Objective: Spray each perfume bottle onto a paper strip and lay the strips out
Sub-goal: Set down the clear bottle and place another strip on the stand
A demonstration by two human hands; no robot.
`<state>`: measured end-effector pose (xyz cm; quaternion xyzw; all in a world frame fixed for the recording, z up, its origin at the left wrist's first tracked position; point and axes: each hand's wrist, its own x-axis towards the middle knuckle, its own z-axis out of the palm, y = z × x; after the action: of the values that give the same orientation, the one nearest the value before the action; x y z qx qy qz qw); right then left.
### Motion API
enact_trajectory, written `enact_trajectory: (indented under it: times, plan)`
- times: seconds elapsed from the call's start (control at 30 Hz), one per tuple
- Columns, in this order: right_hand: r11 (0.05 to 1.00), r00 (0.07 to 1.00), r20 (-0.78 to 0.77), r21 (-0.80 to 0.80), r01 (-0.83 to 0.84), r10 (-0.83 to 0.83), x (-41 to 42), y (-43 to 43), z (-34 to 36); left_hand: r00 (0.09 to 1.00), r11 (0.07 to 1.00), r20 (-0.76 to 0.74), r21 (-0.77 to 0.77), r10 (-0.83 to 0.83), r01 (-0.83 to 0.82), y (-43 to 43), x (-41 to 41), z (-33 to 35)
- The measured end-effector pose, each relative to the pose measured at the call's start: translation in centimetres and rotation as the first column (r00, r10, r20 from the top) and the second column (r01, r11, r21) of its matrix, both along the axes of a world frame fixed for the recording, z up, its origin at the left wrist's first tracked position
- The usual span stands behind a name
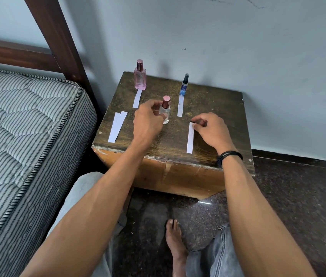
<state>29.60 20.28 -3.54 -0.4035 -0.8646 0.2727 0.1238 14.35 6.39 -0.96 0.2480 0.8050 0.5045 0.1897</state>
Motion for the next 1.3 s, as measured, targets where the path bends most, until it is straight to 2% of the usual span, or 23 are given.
enact_trajectory:
  times: [0.23,0.3,0.37,0.47,0.53,0.6,0.67,0.73,1.03,1.3]
  plan:
    - [1.0,1.0,-0.01,-0.006,-0.004,0.004,-0.2,-0.4,0.1,1.0,1.0,-0.007,-0.005,-0.028,0.028,-0.2,0.3,0.5]
    - [1.0,1.0,-0.014,-0.017,0.0,0.0,-0.2,-0.4,0.2,0.998,0.998,-0.052,0.057,0.023,-0.02,-0.3,0.6,0.5]
    - [1.0,1.0,-0.014,-0.028,0.005,-0.006,-0.2,-0.5,0.2,0.985,0.975,-0.082,0.178,0.152,-0.136,-0.6,1.3,0.9]
    - [0.998,0.999,-0.026,-0.063,0.019,-0.021,-0.1,-0.3,0.5,0.965,0.925,-0.062,0.306,0.256,-0.226,-1.5,3.0,1.4]
    - [0.993,0.998,-0.057,-0.117,0.03,-0.037,0.1,0.0,0.7,0.986,0.96,-0.056,0.242,0.159,-0.141,-2.1,4.4,1.0]
    - [0.984,0.992,-0.108,-0.173,0.038,-0.058,0.2,0.2,1.1,0.998,0.997,-0.062,0.07,-0.024,0.028,-2.3,5.5,0.2]
    - [0.976,0.984,-0.152,-0.211,0.058,-0.091,0.3,0.4,1.5,0.983,0.979,-0.068,-0.125,-0.172,0.162,-2.2,6.2,-0.6]
    - [0.964,0.975,-0.18,-0.253,0.082,-0.13,0.6,0.4,1.8,0.972,0.953,-0.061,-0.222,-0.226,0.208,-1.9,6.2,-1.0]
    - [0.941,0.945,-0.271,-0.327,0.09,-0.184,1.1,0.4,2.8,0.951,0.914,-0.047,-0.292,-0.307,0.281,-1.0,5.5,-1.2]
    - [0.934,0.928,-0.308,-0.346,0.095,-0.208,1.3,0.4,3.0,0.971,0.936,-0.011,-0.269,-0.24,0.228,-0.8,5.3,-1.6]
